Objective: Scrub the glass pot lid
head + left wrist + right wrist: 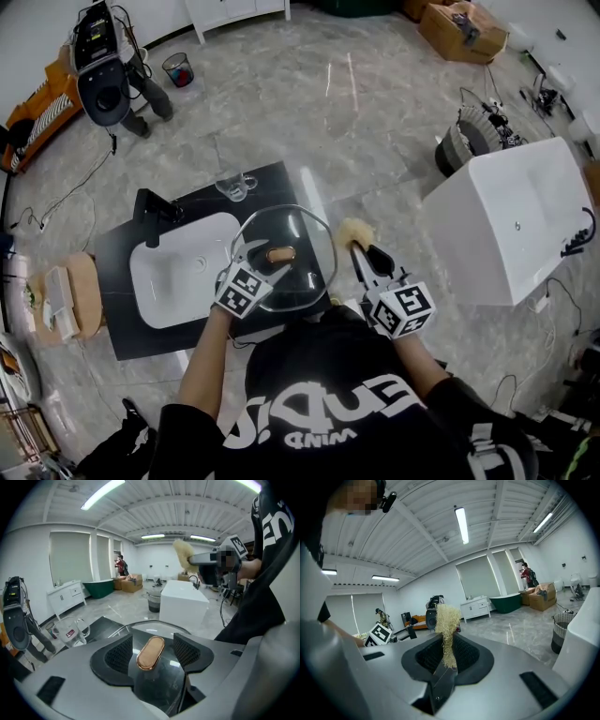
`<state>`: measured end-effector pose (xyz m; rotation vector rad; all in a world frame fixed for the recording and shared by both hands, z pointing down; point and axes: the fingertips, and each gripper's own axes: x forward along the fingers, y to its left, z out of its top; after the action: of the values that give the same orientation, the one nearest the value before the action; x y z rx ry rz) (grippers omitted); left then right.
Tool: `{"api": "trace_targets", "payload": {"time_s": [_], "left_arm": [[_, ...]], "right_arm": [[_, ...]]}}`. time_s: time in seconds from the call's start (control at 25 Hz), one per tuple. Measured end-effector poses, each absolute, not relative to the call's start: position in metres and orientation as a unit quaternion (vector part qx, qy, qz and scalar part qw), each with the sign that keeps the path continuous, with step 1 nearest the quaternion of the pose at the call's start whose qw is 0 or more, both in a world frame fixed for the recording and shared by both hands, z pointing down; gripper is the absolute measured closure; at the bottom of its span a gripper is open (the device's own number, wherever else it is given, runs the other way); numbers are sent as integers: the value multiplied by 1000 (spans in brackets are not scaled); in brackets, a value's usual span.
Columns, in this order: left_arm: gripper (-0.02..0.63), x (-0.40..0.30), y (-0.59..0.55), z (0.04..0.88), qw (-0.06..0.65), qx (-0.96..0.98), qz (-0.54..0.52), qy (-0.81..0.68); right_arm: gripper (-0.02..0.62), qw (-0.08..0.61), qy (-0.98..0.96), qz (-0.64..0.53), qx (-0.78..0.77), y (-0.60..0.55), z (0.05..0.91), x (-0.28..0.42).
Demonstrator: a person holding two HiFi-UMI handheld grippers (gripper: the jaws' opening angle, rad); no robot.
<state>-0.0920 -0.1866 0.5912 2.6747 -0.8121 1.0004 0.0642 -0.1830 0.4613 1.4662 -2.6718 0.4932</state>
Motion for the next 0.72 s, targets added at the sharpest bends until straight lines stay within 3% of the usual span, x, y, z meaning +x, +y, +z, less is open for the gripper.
{"api": "trace_targets", "payload": {"time_s": [0.44, 0.72], "left_arm": [[325, -82, -194, 647, 73, 880, 427, -194], [388, -76, -193, 658, 72, 874, 446, -181]], "right_arm": [[549, 30, -856, 164, 490, -182, 467, 76], [549, 31, -853, 168, 493, -181, 469, 80]]}}
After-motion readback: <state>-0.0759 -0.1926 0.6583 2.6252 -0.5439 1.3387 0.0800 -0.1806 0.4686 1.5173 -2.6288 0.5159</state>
